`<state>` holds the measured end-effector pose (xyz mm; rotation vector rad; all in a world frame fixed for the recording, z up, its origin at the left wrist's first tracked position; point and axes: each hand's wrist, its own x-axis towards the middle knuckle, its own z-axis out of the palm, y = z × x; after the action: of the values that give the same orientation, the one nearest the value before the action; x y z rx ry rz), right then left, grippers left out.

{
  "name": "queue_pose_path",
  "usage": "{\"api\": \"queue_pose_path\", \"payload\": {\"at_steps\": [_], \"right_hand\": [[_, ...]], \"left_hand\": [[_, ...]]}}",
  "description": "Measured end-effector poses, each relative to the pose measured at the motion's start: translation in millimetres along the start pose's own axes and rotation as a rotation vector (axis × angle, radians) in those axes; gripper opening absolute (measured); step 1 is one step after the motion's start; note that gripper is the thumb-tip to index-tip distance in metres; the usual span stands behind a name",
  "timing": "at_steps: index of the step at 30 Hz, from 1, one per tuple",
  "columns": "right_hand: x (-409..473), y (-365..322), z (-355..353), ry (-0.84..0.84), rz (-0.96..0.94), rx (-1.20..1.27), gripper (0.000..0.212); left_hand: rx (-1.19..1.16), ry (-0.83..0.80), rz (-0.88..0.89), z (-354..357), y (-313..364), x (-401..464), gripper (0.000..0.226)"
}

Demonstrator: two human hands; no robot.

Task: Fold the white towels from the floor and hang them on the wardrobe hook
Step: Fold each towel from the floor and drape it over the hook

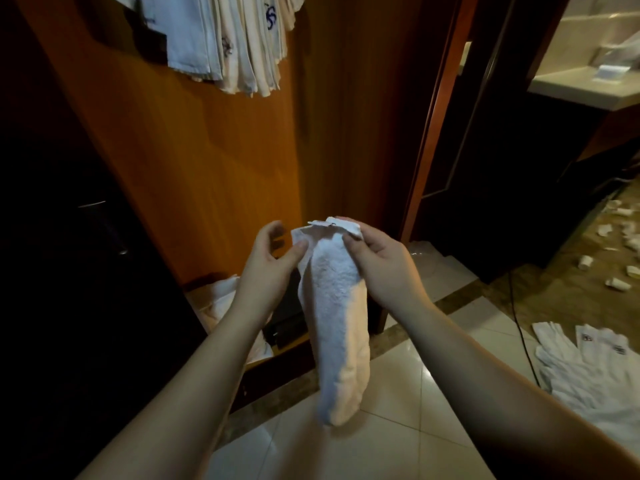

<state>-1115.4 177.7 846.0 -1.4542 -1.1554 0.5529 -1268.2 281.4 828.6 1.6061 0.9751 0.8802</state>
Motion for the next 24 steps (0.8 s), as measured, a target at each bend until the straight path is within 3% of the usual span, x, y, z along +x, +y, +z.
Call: {"api": "queue_pose_path", "payload": {"at_steps": [2,4,8,14,16,18,20,24], "right_hand": [[4,-7,-6,-0.032,-0.001,0.016,0.026],[7,-12,-13,-0.050,-0.004,0.074,0.024],[12,-10,-28,-0.066,-0.016,0.173,0.029],[18,2,-56,-0.015,-0.020,0.295,0.039],[18,4,-61,-0.006,-0.028,0.294,0.036],[17,3,-67,0.011,-0.027,0.273,0.032],[16,3,-76,0.031,-0.024,0.233,0.031],[15,13,-91,0.075,-0.003,0.010,0.029]], "left_hand": [[-0.218,-0.076,-0.194,-2,-5,7,0.091],[-0.405,-0.144,-0.319,-4,-13,11,0.101],[-0.485,-0.248,-0.268,-7,-30,14,0.080],[-0.200,-0.363,0.032,-21,-19,16,0.045],[0.086,-0.462,0.043,-23,-11,17,0.025],[0.455,-0.521,0.089,-22,-4,19,0.020],[0.688,-0.423,0.137,-25,3,21,0.022],[0.699,-0.278,0.219,-43,24,21,0.013]]}}
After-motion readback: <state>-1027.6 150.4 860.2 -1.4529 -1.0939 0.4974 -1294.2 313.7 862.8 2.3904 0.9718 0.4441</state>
